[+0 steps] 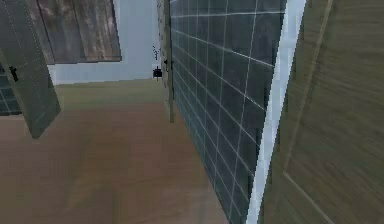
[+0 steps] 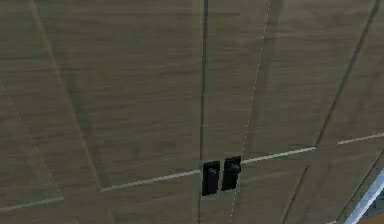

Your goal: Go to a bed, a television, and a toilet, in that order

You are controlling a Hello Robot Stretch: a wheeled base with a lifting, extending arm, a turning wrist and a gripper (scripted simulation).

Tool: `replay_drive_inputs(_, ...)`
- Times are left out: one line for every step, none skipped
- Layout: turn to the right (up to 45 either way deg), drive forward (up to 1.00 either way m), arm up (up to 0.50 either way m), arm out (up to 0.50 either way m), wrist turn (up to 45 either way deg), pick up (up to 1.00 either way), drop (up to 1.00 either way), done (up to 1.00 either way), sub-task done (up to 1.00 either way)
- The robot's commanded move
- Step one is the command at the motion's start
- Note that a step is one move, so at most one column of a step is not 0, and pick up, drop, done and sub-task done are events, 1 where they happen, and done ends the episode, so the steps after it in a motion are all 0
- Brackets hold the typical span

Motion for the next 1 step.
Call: replay_drive_inputs(-12.0, 0.00, 0.00, 0.00, 0.0, 0.00, 0.00, 0.00, 0.00)
